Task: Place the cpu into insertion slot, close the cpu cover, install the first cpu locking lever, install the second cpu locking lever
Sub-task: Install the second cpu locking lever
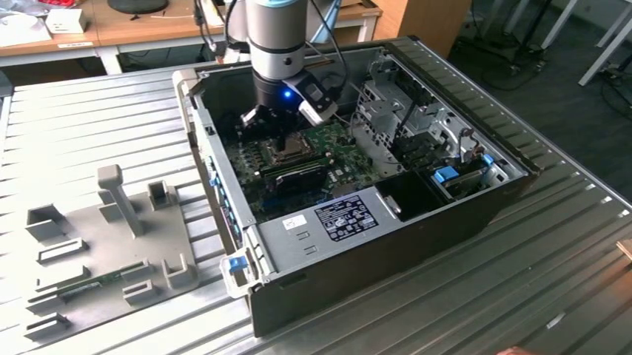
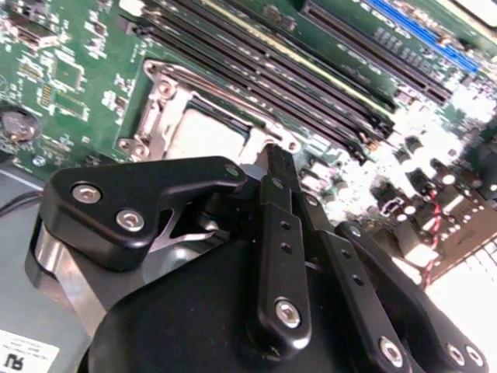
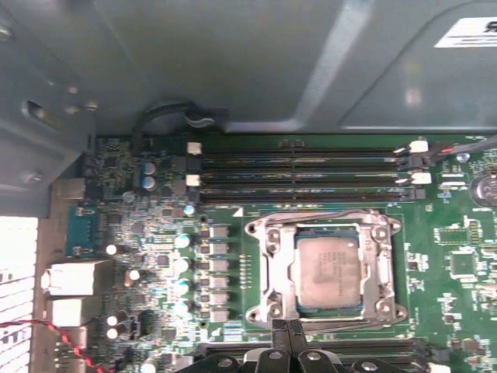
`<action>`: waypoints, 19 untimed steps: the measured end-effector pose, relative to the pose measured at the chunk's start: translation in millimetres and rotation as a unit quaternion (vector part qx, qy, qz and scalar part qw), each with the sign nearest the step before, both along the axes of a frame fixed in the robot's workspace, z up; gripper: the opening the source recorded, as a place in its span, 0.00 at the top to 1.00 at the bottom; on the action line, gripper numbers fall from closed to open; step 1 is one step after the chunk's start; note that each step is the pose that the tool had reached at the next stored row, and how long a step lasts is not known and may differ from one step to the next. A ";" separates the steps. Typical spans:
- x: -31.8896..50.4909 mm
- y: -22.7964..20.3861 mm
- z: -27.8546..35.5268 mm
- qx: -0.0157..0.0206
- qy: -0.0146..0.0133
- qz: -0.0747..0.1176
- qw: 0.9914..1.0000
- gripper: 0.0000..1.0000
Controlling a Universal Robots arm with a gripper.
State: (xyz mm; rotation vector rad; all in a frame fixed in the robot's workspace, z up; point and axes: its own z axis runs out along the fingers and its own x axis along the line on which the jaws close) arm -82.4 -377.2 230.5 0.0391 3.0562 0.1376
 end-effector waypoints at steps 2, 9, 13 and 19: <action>4.2 0.0 0.0 0.000 0.000 0.000 1.000 0.90; 17.3 0.6 -0.1 0.000 0.000 0.000 1.000 0.90; 19.4 3.3 -0.1 0.000 0.000 0.000 1.000 0.90; 22.1 12.3 -0.4 0.000 0.000 0.000 1.000 0.90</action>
